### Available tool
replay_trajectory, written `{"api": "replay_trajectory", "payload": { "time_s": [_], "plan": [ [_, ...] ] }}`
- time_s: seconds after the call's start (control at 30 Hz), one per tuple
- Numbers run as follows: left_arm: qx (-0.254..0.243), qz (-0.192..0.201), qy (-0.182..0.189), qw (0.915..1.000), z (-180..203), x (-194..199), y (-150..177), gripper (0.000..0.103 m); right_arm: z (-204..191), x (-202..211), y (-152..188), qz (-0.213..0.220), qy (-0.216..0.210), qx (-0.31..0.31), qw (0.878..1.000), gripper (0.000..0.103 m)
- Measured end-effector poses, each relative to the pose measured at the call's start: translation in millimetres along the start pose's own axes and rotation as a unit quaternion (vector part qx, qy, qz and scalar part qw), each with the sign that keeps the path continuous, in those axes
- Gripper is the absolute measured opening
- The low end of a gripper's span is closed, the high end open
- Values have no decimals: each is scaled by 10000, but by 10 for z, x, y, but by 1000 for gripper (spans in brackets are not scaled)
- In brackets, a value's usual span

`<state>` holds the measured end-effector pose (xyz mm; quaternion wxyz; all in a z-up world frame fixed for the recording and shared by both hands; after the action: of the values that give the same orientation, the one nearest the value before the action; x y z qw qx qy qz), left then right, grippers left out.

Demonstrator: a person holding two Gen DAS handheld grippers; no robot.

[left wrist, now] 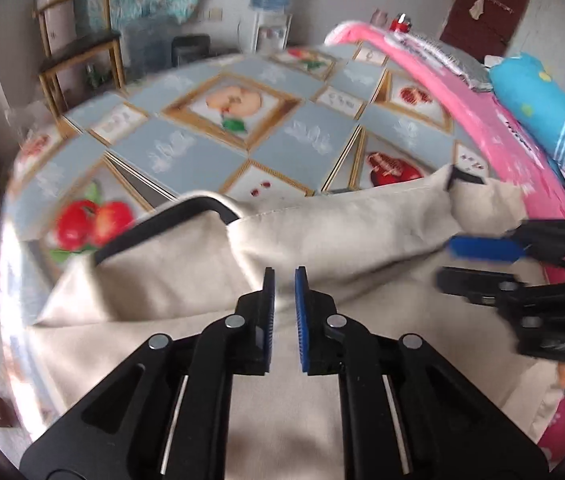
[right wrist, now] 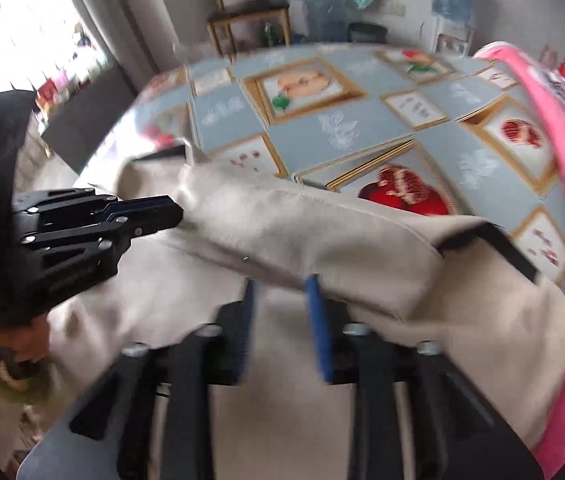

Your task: Fold large clothes

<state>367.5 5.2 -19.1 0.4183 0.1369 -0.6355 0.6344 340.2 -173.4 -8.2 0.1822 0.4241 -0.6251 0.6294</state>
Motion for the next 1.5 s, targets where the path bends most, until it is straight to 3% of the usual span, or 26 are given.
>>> {"api": "replay_trajectory", "payload": {
  "time_s": [0.07,0.17,0.33,0.43,0.67,0.87,1.03,1.23,1.5],
  "plan": [
    [-77,109,-34,9999,7,272,44,12,-12,333,117,181,-19,-38,9998,59],
    [-120,214,-58,9997,59,743,230,26,-66,755,425,275,20,-126,9995,69],
    [-36,212,-118,9997,244,1317,810,67,-292,1119,1067,376,37,-246,9990,81],
    [50,129,-186,9997,377,1462,1196,79,-490,1123,1461,349,3,-426,9985,85],
    [171,-191,-591,9979,584,1246,1904,84,-678,856,1893,78,358,-389,9986,85],
    [41,27,-896,9960,608,1154,1924,94,-713,609,1871,83,649,-31,9979,93],
    [85,143,-1025,9946,544,1092,1872,95,-663,550,1801,200,676,-66,9975,98],
    [309,26,-946,9950,518,1174,1825,95,-548,830,1873,429,440,-358,9975,97],
    [300,-117,-1219,9920,502,1212,1915,95,-509,1075,1910,554,421,-240,9973,97]
  ]
}}
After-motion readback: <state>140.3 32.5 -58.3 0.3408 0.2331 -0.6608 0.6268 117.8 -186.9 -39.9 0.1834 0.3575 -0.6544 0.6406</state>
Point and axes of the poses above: each gripper's, at about its wrist camera, not at the fingertips, and x roughly against the way its jaws point, z to its right, y to its underside, the point moved 2 cm from there along -x, roughly the way its jaws point, and after that the axes turned 9 degrees about z, right-handed, at the moved point
